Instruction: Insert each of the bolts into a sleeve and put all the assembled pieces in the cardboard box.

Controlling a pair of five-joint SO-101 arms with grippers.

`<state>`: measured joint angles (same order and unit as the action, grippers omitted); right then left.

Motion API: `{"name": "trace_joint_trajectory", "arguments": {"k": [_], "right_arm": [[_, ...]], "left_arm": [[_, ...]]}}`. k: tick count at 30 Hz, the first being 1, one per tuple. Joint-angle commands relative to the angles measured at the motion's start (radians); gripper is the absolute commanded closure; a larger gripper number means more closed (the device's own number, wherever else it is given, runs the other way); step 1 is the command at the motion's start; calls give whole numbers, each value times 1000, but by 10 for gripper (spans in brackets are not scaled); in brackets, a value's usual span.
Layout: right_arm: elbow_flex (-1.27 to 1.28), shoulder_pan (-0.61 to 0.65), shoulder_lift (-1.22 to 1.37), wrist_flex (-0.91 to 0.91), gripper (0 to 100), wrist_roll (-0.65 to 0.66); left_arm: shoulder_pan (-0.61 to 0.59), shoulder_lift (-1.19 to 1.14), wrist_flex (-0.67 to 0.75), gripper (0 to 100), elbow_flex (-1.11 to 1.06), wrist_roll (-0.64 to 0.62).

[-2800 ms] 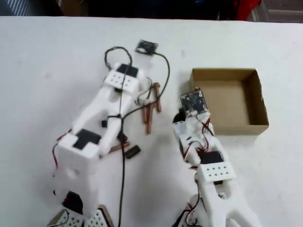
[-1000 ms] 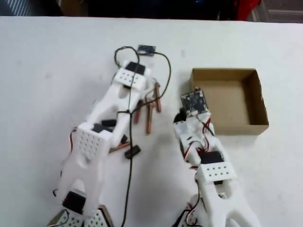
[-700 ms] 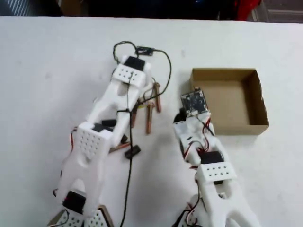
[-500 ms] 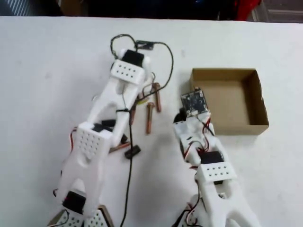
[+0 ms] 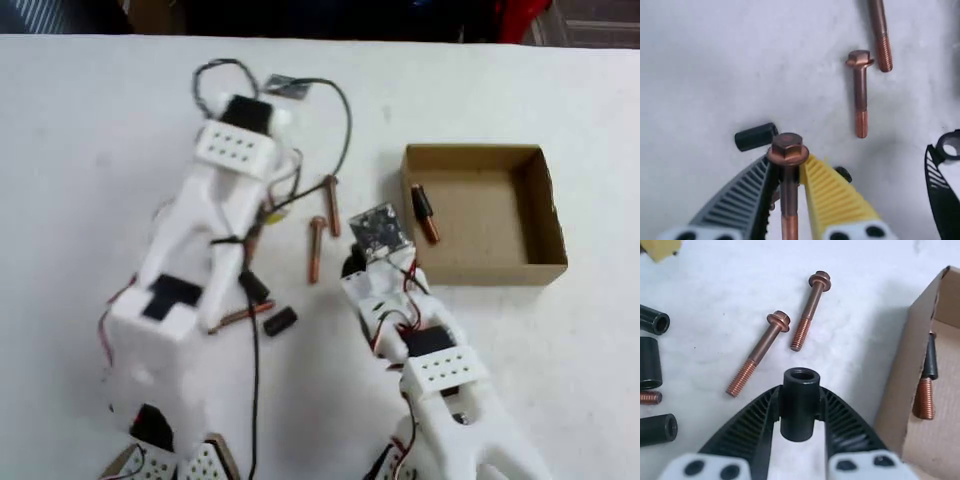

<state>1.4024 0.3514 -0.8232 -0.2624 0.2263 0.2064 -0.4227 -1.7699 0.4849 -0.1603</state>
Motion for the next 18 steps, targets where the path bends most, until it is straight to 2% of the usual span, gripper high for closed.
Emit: {"name": "trace_joint_trajectory", "arguments": {"k": [1, 5, 9, 18], "right_arm": [[-8, 25, -30, 21, 981, 6], [-14, 27, -38, 21, 981, 6], [-6, 21, -165, 7, 981, 6], [8, 59, -688, -306, 981, 5]], "left_arm": [[-36, 225, 25, 980, -157, 14], [-70, 387, 94, 980, -353, 14], [-97, 535, 150, 980, -511, 14], [-96, 722, 149, 977, -672, 14]]}}
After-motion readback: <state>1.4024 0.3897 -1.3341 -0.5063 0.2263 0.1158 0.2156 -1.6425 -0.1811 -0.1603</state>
